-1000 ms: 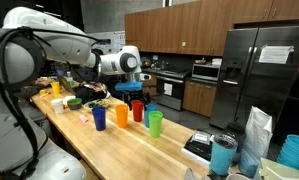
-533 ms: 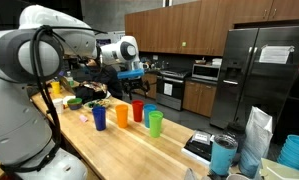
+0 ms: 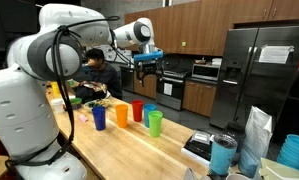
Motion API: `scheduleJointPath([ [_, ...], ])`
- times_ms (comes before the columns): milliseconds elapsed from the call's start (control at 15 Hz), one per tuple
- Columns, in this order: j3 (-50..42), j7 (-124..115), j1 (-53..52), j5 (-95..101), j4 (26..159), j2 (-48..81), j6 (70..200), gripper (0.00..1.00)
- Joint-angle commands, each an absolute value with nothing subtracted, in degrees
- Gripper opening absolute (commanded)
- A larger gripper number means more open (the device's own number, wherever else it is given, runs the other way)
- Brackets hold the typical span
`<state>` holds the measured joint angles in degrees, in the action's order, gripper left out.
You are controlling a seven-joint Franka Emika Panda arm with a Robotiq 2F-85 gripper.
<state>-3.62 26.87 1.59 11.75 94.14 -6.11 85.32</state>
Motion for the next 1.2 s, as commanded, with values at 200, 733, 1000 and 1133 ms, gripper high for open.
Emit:
scheduleJointPath([
  [200, -4.08, 27.87, 2.16, 11.51, 91.02, -4.7, 83.54, 1.0],
  [733, -3.89, 27.84, 2.0, 11.5, 90.87, -4.22, 83.5, 1.0],
  [1000, -3.89, 27.84, 2.0, 11.5, 90.8, -4.19, 83.45, 1.0],
  [1133, -3.83, 27.86, 1.97, 11.46, 90.62, -3.78, 83.39, 1.0],
])
